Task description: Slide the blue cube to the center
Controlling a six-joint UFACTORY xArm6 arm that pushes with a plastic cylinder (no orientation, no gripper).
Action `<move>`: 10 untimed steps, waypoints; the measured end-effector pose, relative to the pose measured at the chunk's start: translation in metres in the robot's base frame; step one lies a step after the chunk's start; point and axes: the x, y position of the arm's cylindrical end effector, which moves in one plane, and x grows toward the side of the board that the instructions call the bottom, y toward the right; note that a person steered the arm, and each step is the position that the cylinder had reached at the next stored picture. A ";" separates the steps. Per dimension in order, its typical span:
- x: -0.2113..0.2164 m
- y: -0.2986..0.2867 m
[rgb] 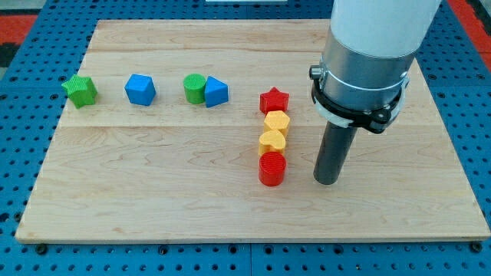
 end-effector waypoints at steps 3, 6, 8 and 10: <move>0.000 0.000; -0.005 -0.152; -0.035 -0.187; -0.117 -0.309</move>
